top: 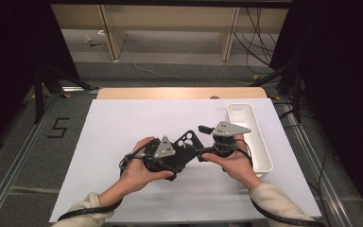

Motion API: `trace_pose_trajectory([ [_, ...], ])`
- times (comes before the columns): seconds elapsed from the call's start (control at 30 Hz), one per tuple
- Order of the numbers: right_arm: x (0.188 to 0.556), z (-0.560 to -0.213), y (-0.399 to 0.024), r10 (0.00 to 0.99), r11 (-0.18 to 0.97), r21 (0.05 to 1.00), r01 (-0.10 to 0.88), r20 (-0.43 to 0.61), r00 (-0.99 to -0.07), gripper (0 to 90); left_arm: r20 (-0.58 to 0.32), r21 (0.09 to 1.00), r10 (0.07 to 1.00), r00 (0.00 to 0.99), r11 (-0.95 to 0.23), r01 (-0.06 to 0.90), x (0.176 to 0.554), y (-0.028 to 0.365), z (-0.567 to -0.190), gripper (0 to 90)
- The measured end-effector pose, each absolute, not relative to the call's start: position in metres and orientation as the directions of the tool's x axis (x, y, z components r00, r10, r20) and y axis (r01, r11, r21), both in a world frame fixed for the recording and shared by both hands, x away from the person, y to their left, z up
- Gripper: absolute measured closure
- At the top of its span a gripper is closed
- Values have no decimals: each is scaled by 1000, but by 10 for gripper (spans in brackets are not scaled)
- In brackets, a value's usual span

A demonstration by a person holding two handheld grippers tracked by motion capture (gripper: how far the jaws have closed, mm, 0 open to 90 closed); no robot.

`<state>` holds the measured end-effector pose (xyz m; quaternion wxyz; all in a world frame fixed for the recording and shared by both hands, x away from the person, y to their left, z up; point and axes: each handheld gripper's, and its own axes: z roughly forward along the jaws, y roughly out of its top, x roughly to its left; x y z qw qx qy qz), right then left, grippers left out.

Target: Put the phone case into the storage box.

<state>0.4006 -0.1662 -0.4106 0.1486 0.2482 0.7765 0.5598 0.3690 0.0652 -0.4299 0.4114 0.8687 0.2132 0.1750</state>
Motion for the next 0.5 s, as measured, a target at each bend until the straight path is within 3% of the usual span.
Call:
trace_pose_trajectory([
  [0.5, 407, -416, -160, 555, 249, 934, 257, 80, -828, 252, 131, 794, 510, 850, -568, 218, 369, 65, -430, 143],
])
